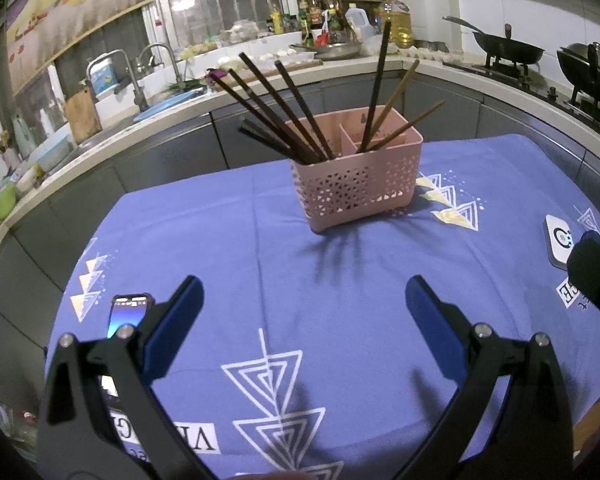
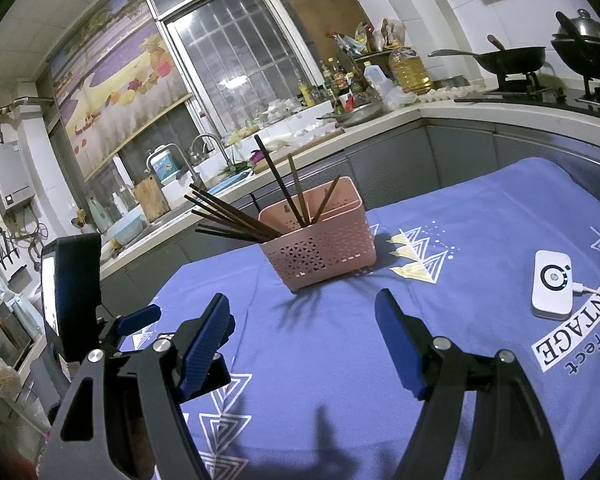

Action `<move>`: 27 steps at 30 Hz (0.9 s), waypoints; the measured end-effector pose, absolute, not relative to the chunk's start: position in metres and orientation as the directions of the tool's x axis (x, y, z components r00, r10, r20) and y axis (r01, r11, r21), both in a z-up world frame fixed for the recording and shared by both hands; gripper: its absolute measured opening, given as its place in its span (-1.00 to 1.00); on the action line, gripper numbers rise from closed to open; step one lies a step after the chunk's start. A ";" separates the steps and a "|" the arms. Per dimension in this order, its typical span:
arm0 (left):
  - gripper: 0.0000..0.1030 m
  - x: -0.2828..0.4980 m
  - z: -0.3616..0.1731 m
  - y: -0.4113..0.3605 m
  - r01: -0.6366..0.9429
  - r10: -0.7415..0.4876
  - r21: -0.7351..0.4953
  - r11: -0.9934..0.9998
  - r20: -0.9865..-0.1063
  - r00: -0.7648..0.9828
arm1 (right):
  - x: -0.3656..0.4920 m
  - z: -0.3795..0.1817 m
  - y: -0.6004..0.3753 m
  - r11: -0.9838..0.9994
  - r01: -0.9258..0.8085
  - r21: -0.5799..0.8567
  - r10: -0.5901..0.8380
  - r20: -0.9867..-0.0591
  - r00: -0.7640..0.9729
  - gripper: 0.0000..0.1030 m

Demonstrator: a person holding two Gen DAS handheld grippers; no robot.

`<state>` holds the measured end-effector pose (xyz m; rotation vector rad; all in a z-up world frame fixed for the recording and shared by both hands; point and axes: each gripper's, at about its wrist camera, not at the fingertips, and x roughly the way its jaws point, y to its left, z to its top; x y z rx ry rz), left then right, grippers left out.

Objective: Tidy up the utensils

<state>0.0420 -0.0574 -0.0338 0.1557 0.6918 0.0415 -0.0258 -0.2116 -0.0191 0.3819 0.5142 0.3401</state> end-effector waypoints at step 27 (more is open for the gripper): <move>0.88 0.035 -0.021 -0.053 0.002 0.100 0.164 0.986 -0.610 0.786 | -0.027 -0.014 -0.209 0.875 -0.236 0.423 0.414 -0.401 0.817 0.45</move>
